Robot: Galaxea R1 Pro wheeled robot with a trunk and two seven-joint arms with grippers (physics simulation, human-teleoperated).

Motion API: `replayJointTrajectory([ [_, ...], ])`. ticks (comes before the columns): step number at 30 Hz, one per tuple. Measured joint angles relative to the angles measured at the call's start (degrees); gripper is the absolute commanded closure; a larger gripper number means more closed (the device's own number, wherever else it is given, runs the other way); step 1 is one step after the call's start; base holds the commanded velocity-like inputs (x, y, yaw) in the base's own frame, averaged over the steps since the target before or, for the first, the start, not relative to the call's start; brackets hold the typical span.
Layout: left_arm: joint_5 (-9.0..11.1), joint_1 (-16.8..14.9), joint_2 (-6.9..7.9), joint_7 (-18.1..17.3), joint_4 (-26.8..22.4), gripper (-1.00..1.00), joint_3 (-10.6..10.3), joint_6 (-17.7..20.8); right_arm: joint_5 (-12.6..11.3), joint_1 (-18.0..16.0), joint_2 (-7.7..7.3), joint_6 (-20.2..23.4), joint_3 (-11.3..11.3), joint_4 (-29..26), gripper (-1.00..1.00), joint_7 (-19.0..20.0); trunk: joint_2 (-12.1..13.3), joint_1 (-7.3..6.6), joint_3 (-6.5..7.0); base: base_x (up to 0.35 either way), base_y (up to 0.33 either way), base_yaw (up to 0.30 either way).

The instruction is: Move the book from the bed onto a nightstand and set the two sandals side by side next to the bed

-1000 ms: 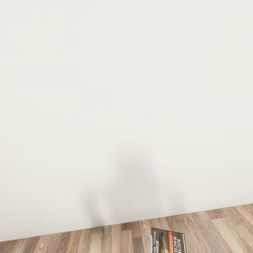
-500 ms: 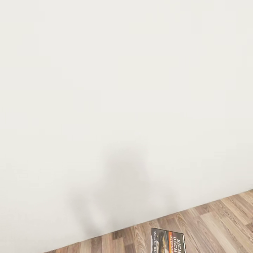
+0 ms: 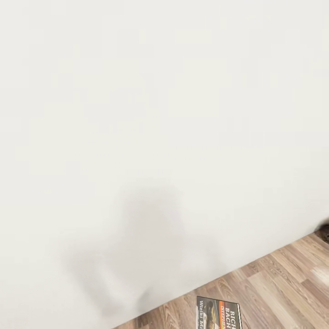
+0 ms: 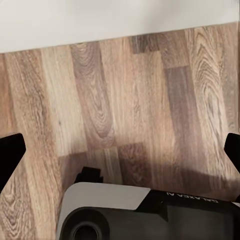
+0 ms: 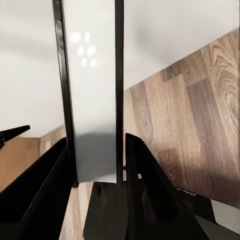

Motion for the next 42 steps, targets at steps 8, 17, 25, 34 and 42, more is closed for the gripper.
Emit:
replayJointTrajectory([
  [8, 0.00, -0.02, 0.00, 0.00, 0.01, -1.00, 0.00, -0.02, 0.00, 0.00, 0.00, 0.00, 0.01, 0.00, 1.00, 0.00, 0.00, 0.00, 0.00, 0.002, 0.000, -0.239],
  [17, 0.09, -0.04, 0.00, 0.00, 0.04, -1.00, 0.06, -1.06, 0.00, 0.00, 0.00, 0.00, 0.01, 0.00, 1.00, 0.00, 0.00, 0.00, 0.00, 0.000, 0.000, -0.240],
  [25, 0.10, -0.02, 0.00, 0.00, 0.06, -1.00, 0.04, -1.22, 0.00, 0.00, 0.00, 0.00, 0.01, 0.00, 1.00, 0.00, 0.00, 0.00, 0.00, 0.000, 0.000, -0.240],
  [34, -0.08, -0.03, -0.24, 0.00, -0.03, -1.00, -0.02, -1.16, -0.01, 0.00, 0.00, 0.00, 0.01, 0.00, 1.00, 0.00, 0.00, 0.00, 0.00, 0.000, 0.000, -0.241],
  [42, -0.28, -0.04, -0.40, -0.07, -0.12, -1.00, -0.11, -0.85, -0.01, 0.00, 0.00, 0.00, 0.01, -0.01, 1.00, 0.00, 0.00, 0.00, 0.00, 0.000, 0.000, -0.241],
])
